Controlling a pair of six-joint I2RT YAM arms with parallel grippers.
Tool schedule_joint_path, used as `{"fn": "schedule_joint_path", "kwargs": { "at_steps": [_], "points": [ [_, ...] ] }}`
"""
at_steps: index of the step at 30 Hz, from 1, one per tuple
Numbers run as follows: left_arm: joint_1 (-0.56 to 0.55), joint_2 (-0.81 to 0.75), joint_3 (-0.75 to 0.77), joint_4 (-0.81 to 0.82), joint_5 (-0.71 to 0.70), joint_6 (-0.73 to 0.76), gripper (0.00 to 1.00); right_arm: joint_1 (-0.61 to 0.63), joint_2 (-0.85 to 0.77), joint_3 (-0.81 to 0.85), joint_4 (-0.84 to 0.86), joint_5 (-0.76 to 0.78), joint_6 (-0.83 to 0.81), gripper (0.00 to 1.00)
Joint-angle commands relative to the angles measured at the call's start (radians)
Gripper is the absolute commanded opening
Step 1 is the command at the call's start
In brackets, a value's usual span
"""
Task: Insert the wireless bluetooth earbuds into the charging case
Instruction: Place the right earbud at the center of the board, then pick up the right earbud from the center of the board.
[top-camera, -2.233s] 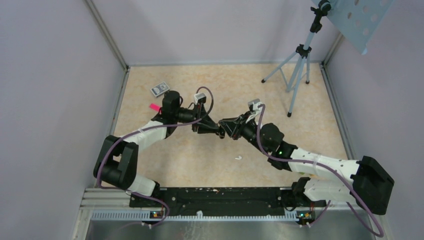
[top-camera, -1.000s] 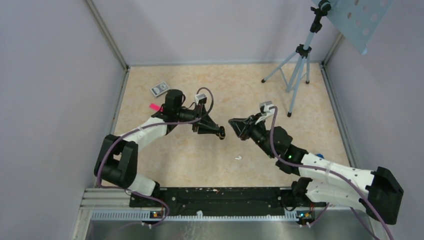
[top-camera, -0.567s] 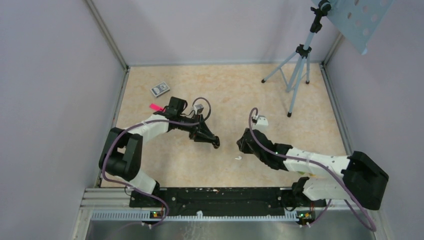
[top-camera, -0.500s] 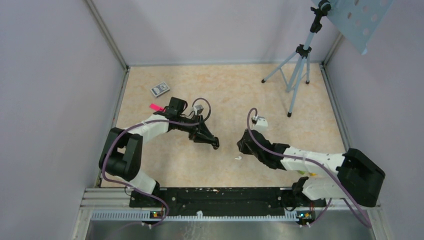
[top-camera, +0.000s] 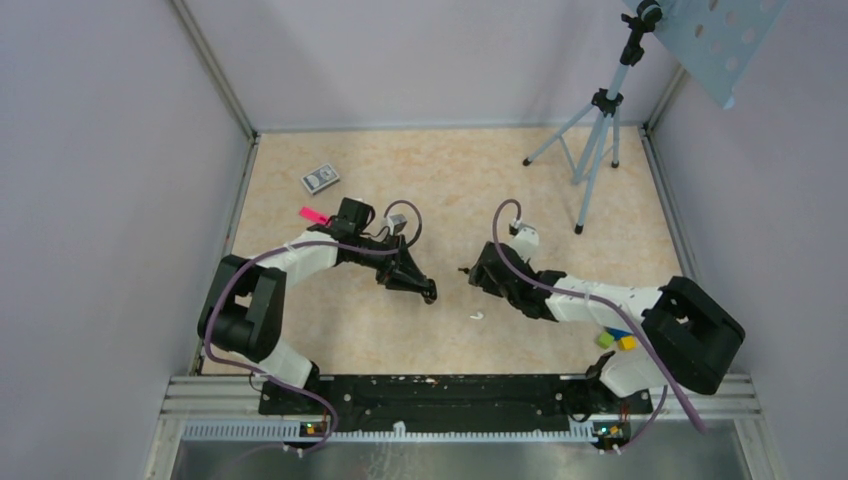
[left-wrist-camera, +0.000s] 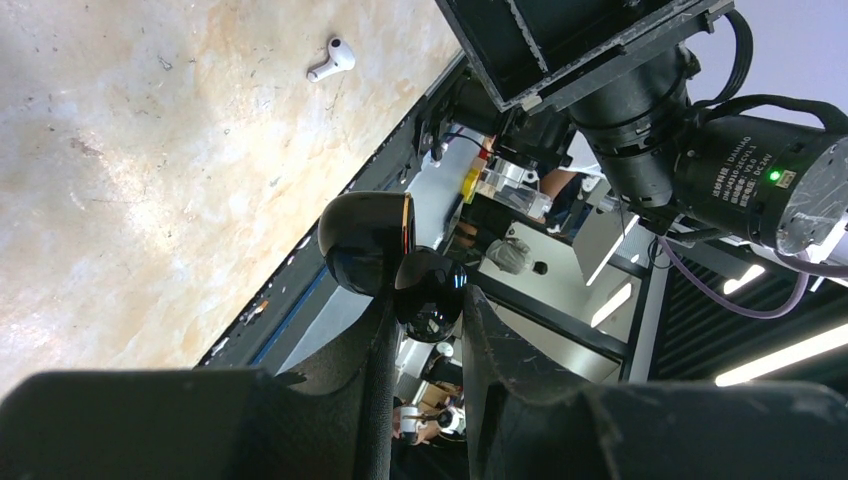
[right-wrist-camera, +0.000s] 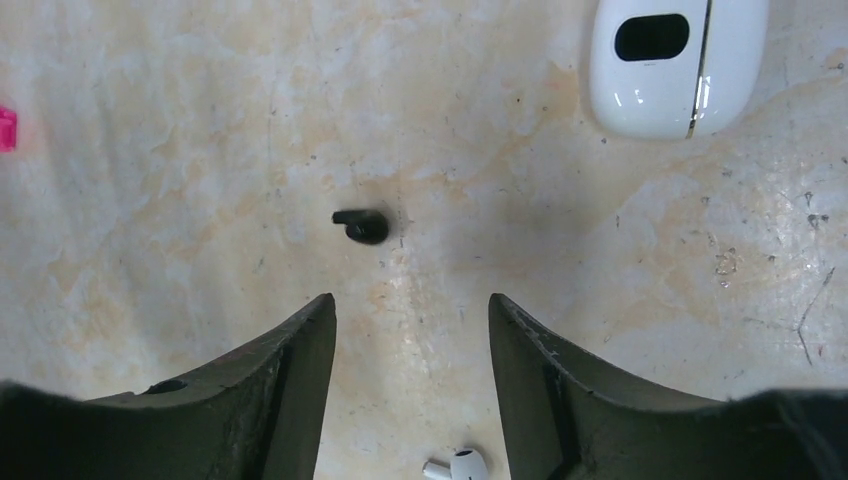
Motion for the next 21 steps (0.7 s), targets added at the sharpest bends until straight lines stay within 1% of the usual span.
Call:
{"fn": "schedule_joint_path", "kwargs": {
  "at_steps": [1, 4, 7, 12, 15, 17, 19, 21],
  "points": [
    [0.001, -0.018, 0.017, 0.007, 0.018, 0.023, 0.00, -0.011, -0.036, 0.050, -0.012, -0.041, -0.082, 0.54],
    [0.001, -0.025, 0.015, 0.007, 0.014, 0.023, 0.00, -0.022, -0.084, 0.054, -0.011, -0.111, -0.237, 0.51],
    [0.002, -0.030, 0.015, 0.003, 0.012, 0.029, 0.00, -0.038, -0.108, 0.093, -0.063, -0.161, -0.349, 0.49],
    [0.027, -0.038, 0.008, -0.016, 0.011, 0.051, 0.00, -0.081, -0.022, 0.208, -0.151, -0.243, -0.460, 0.47],
    [0.032, -0.044, 0.007, -0.019, 0.008, 0.052, 0.00, -0.113, 0.072, 0.258, -0.158, -0.300, -0.445, 0.45],
    [0.031, -0.049, 0.007, -0.022, 0.003, 0.051, 0.00, -0.124, 0.120, 0.289, -0.167, -0.291, -0.404, 0.43],
    [0.031, -0.055, 0.006, -0.025, 0.002, 0.053, 0.00, -0.127, 0.165, 0.336, -0.221, -0.245, -0.324, 0.41],
    [0.031, -0.057, 0.002, -0.026, 0.001, 0.052, 0.00, -0.127, 0.215, 0.389, -0.308, -0.208, -0.205, 0.38]
  ]
}}
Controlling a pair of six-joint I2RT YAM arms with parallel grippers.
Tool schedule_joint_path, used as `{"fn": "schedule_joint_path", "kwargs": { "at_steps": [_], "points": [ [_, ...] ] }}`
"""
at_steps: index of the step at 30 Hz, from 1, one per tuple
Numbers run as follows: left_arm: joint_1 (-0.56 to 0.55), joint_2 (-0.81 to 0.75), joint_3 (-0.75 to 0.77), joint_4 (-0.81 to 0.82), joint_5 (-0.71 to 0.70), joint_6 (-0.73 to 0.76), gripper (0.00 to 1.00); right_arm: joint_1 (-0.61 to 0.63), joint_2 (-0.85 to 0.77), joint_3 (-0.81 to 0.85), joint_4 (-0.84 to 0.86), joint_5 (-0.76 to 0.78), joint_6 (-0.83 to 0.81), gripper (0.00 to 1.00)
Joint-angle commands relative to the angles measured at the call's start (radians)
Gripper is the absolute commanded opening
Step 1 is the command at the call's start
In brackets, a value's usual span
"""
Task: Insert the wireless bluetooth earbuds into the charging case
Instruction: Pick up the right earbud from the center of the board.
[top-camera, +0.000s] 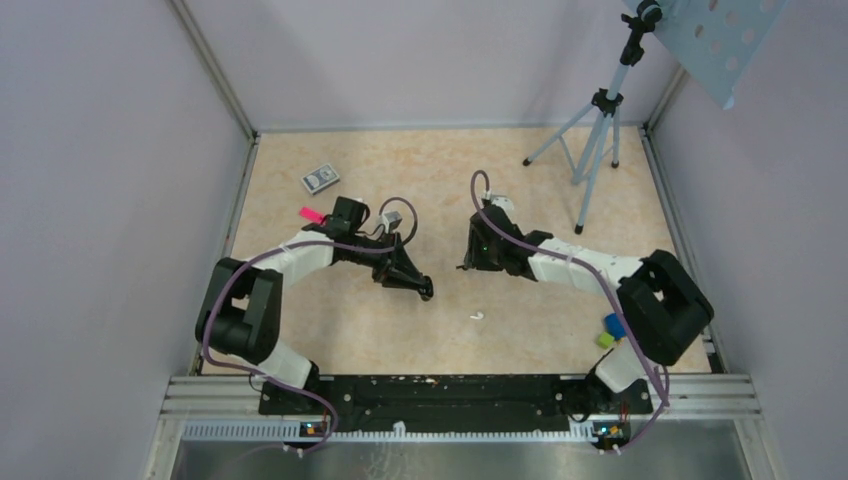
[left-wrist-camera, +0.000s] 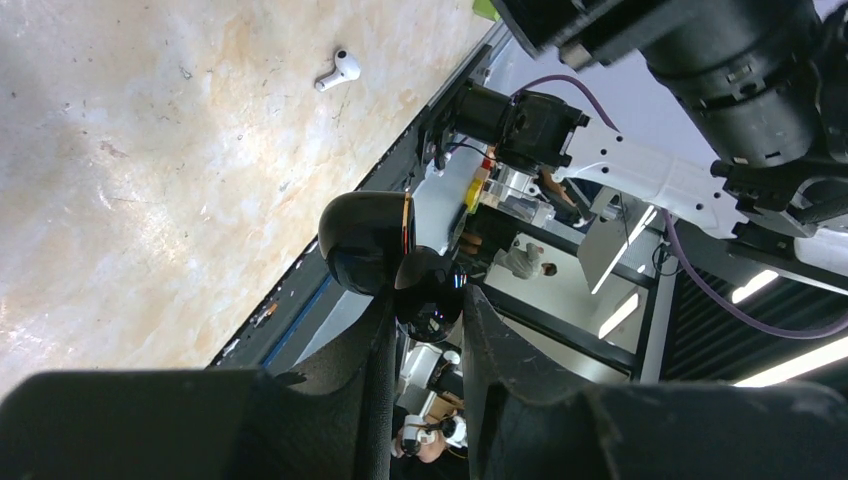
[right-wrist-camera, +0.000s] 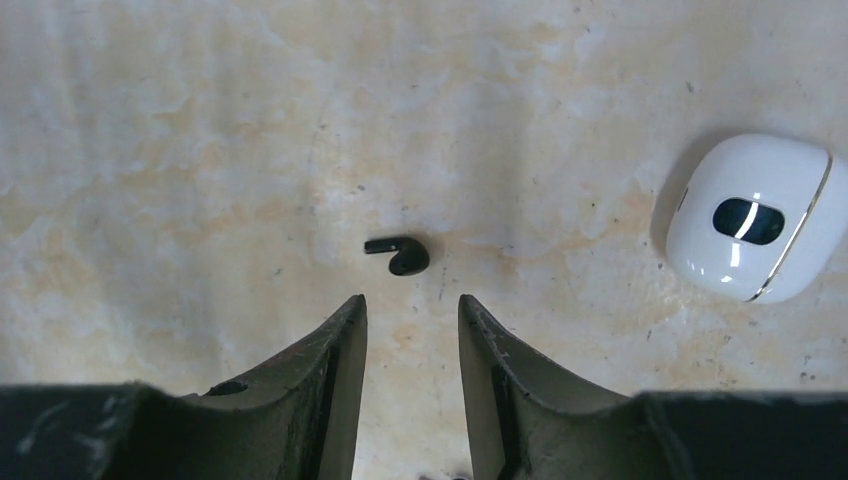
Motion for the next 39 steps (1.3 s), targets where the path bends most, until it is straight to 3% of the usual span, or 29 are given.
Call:
{"fn": "schedule_joint_path", "kwargs": {
  "at_steps": [1, 12, 39],
  "points": [
    [0.002, -0.045, 0.001, -0.009, 0.006, 0.023, 0.00, -0.007, 0.091, 0.124, -0.176, 0.045, 0.219, 0.38],
    [0.003, -0.052, -0.014, -0.005, 0.020, 0.031, 0.00, -0.010, 0.097, 0.018, -0.076, -0.021, 0.646, 0.38],
    [0.002, -0.075, -0.024, -0.008, 0.026, 0.040, 0.00, -0.056, 0.197, 0.006, 0.018, -0.083, 0.748, 0.28]
  ]
}}
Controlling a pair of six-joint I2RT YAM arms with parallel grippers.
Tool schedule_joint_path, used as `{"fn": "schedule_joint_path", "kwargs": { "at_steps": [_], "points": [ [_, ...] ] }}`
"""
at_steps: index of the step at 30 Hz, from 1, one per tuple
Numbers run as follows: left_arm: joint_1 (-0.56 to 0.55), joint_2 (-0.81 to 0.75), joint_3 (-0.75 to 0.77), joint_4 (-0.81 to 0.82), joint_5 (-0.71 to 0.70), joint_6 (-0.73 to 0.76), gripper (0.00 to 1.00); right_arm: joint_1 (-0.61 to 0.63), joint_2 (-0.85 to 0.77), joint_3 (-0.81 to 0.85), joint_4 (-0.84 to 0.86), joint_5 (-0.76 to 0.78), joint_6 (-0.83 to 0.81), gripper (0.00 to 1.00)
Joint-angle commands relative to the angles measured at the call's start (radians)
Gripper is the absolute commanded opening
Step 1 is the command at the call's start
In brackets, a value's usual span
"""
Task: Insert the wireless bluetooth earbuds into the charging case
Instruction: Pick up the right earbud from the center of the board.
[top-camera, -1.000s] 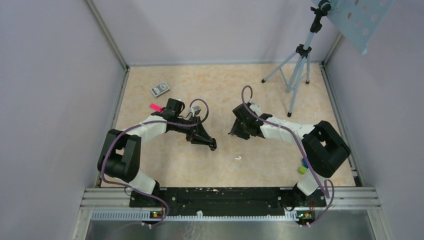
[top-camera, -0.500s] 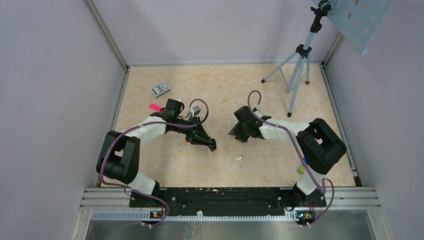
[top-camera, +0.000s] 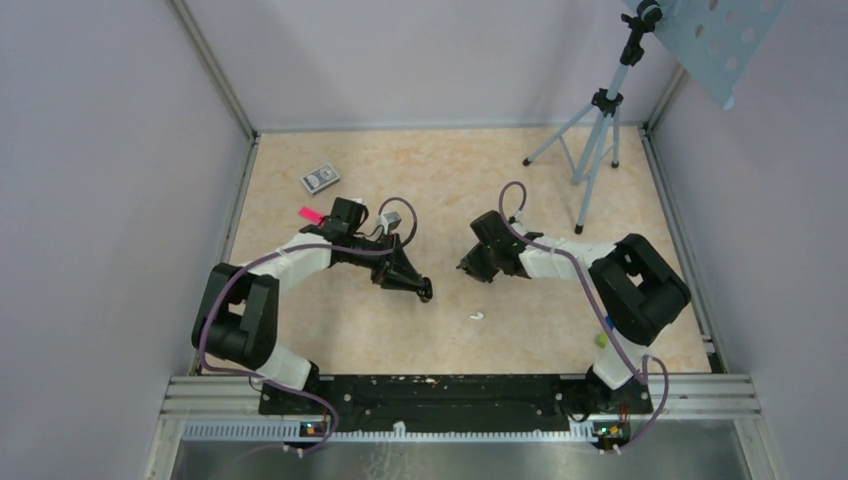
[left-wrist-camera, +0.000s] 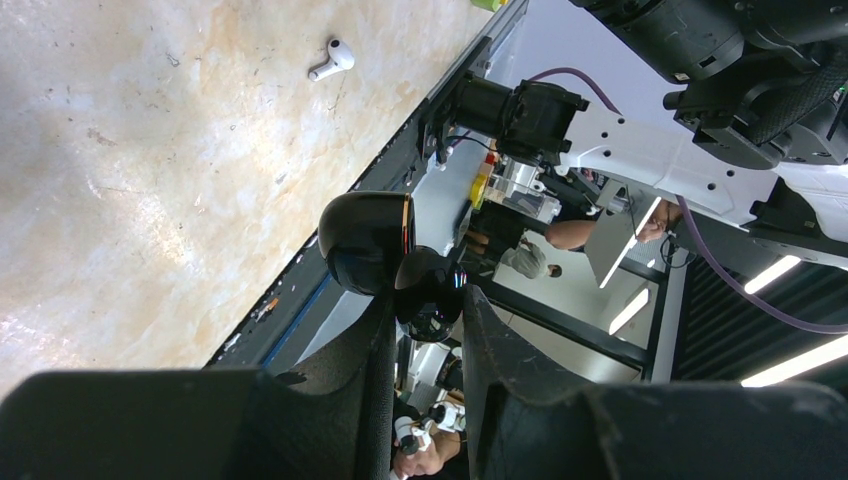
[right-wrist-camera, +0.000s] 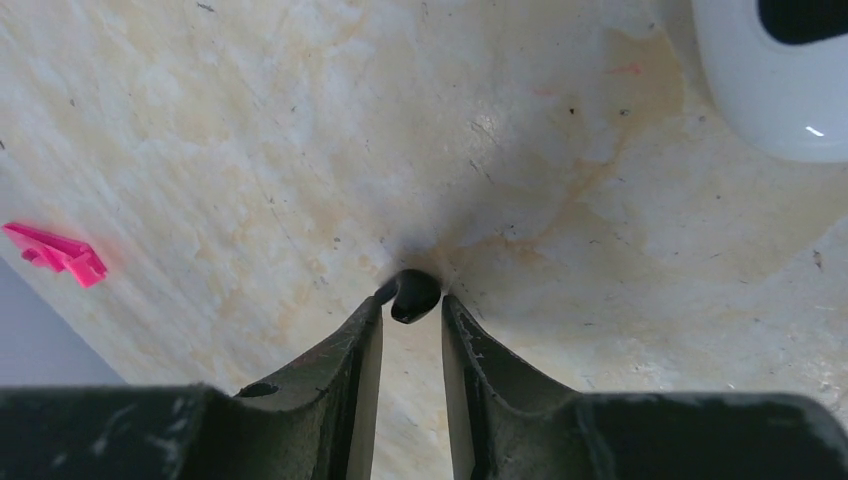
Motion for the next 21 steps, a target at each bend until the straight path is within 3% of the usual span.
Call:
{"fn": "schedule_joint_path", "kwargs": {
  "at_steps": [1, 21],
  "points": [
    [0.002, -0.043, -0.014, 0.007, 0.022, 0.018, 0.00, -0.007, 0.024, 0.001, 0.028, -0.009, 0.017, 0.27],
    [0.002, -0.043, -0.017, 0.012, 0.027, 0.017, 0.00, -0.021, 0.007, -0.028, 0.035, 0.015, 0.020, 0.21]
  ]
}}
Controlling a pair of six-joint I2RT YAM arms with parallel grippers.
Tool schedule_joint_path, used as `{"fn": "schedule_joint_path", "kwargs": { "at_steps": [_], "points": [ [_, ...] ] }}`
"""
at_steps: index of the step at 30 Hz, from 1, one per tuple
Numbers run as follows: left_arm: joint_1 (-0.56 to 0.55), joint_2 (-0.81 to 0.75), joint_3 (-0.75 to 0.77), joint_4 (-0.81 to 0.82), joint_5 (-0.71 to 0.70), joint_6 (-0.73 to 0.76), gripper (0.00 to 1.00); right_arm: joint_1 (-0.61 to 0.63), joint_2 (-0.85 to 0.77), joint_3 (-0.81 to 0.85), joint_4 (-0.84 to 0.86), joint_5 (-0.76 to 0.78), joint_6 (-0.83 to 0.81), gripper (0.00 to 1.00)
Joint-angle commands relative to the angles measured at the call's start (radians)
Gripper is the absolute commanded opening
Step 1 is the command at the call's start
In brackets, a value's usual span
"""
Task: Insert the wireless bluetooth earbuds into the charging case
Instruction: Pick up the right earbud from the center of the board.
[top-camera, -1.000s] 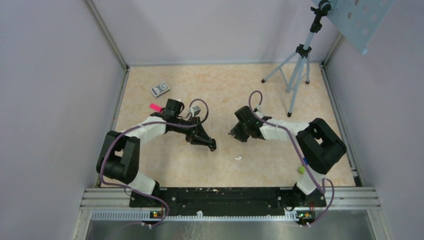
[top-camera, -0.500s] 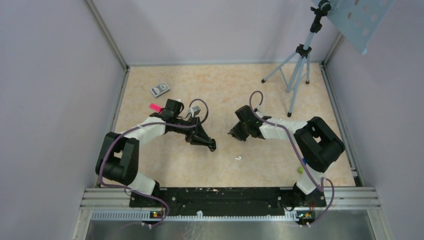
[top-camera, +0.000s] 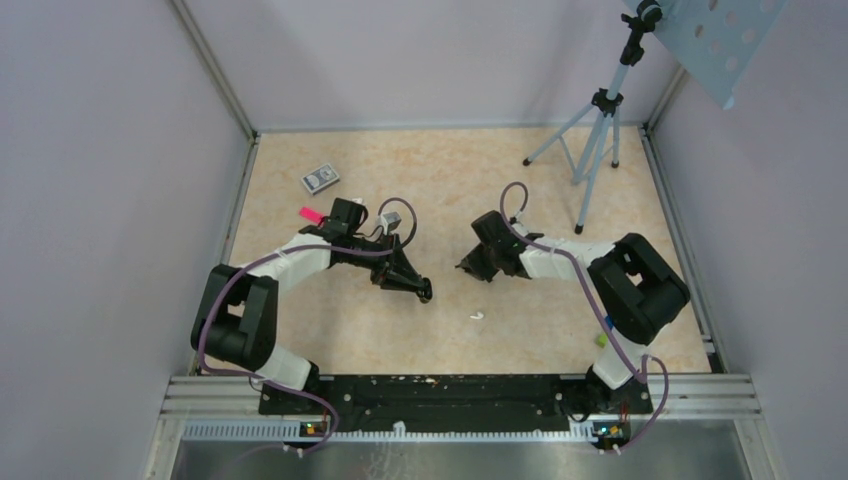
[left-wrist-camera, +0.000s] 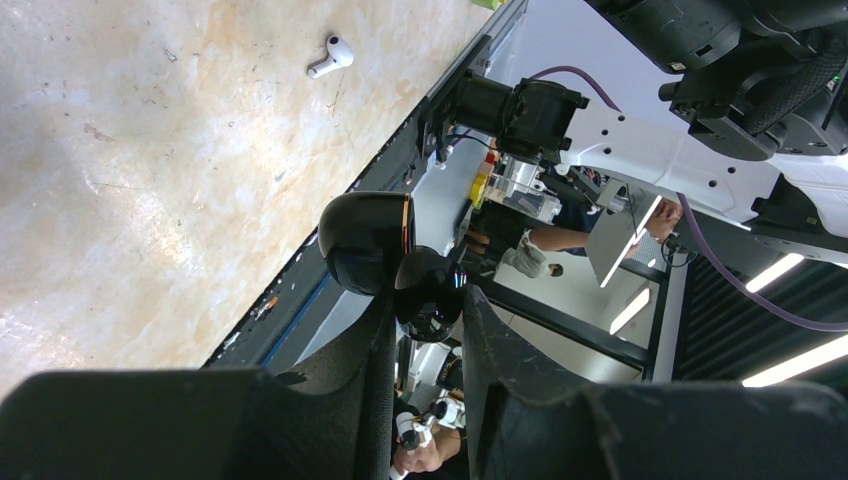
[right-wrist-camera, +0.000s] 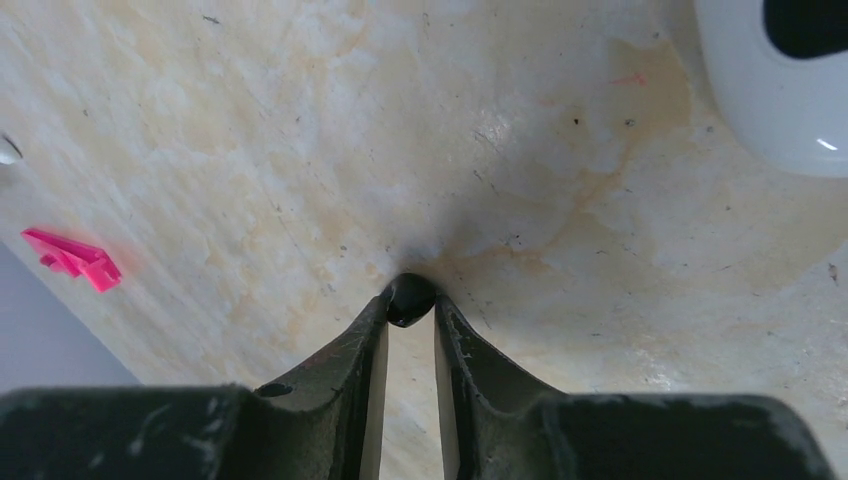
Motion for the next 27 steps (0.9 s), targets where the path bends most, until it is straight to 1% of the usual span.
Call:
{"fn": "schedule_joint_path", "kwargs": {
  "at_steps": [1, 7, 9, 12, 16, 23, 25, 27],
  "points": [
    [0.002, -0.031, -0.011, 0.014, 0.025, 0.017, 0.00, -0.015, -0.003, -0.027, 0.011, 0.019, 0.001, 0.18],
    [0.002, -0.032, -0.010, 0.019, 0.020, 0.011, 0.00, -0.015, -0.048, -0.049, 0.026, 0.024, -0.037, 0.06],
    [0.002, -0.031, -0.008, 0.021, 0.021, 0.014, 0.00, -0.015, -0.083, -0.062, 0.036, 0.031, -0.070, 0.00],
    [0.002, -0.015, -0.012, 0.016, 0.035, 0.041, 0.00, -0.015, -0.143, -0.076, 0.037, 0.031, -0.147, 0.00],
    [0.004, 0.033, 0.036, -0.051, 0.027, 0.102, 0.00, -0.015, -0.241, -0.097, 0.001, 0.041, -0.226, 0.00],
    [0.003, 0.060, 0.091, -0.030, 0.024, 0.078, 0.00, -0.015, -0.394, -0.103, -0.072, 0.066, -0.377, 0.00],
    [0.002, 0.061, 0.092, -0.007, 0.036, 0.061, 0.00, -0.014, -0.436, -0.103, -0.064, 0.037, -0.448, 0.00],
    [-0.001, 0.066, 0.094, 0.015, 0.046, 0.055, 0.00, -0.008, -0.478, -0.117, -0.003, -0.022, -0.533, 0.00]
  ]
}}
